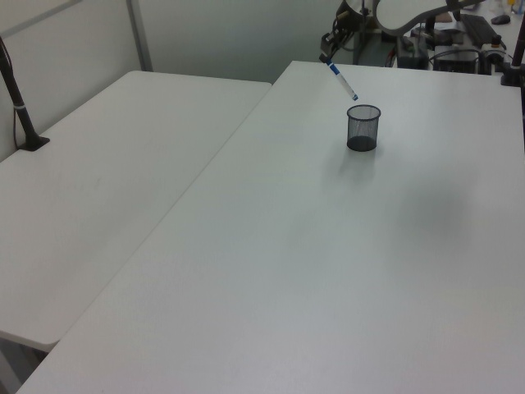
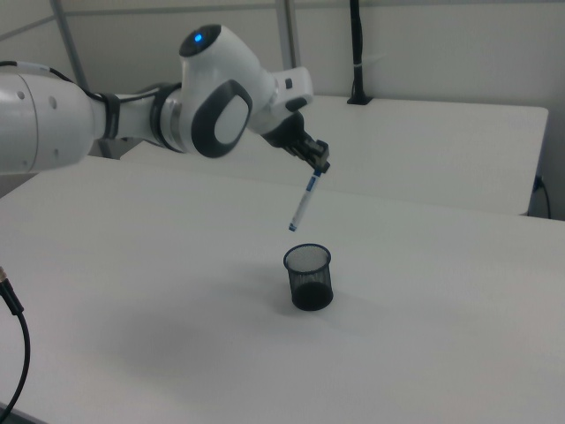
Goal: Insert the marker
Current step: 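Lift the marker and carry it over the black mesh cup, then lower the marker into the cup and open the gripper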
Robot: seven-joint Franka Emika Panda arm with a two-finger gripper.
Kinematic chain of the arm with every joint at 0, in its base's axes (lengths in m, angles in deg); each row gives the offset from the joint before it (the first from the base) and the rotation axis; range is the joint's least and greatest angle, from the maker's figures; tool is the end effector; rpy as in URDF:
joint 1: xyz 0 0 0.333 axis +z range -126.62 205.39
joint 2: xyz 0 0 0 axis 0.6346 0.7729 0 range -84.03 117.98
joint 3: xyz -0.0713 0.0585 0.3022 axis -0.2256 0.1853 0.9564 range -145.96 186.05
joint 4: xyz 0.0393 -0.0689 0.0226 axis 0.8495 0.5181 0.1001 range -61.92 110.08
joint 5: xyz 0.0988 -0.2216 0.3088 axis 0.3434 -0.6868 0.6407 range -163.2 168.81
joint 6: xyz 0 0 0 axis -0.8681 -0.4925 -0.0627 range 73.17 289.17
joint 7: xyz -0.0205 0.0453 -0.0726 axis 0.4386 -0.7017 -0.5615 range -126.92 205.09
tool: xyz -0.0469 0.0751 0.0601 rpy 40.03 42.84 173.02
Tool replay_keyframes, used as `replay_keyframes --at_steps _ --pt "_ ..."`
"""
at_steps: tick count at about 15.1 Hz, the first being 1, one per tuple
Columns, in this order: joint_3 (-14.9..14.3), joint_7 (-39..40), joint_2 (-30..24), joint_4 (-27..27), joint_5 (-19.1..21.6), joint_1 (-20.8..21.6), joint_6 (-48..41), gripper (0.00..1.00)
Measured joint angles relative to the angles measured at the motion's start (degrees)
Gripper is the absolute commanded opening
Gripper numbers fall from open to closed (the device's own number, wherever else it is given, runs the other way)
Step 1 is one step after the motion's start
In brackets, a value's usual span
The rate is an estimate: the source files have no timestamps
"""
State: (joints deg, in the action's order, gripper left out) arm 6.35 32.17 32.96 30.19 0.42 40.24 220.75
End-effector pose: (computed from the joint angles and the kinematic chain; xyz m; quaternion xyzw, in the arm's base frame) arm 0.6717 -0.1343 0.5124 0.9431 -0.1367 0.2968 0.0613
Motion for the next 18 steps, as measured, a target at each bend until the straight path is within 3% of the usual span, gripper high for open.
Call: replay_keyframes --at_steps 4,10,11,14,15,18 --pt "-2.03 0.37 0.49 3.06 -0.01 -0.10 1.86 0.09" --pt "-2.19 1.35 1.56 6.23 -0.19 0.13 2.08 0.11" --pt "-2.19 1.42 1.67 6.41 -0.33 0.16 2.09 0.20" --pt "-2.18 1.65 1.80 6.55 -0.39 0.17 2.09 0.67" --pt "-2.18 1.68 1.80 6.55 -0.39 0.17 2.09 0.78" --pt "-2.18 1.68 1.80 6.55 -0.39 0.17 2.09 0.84"
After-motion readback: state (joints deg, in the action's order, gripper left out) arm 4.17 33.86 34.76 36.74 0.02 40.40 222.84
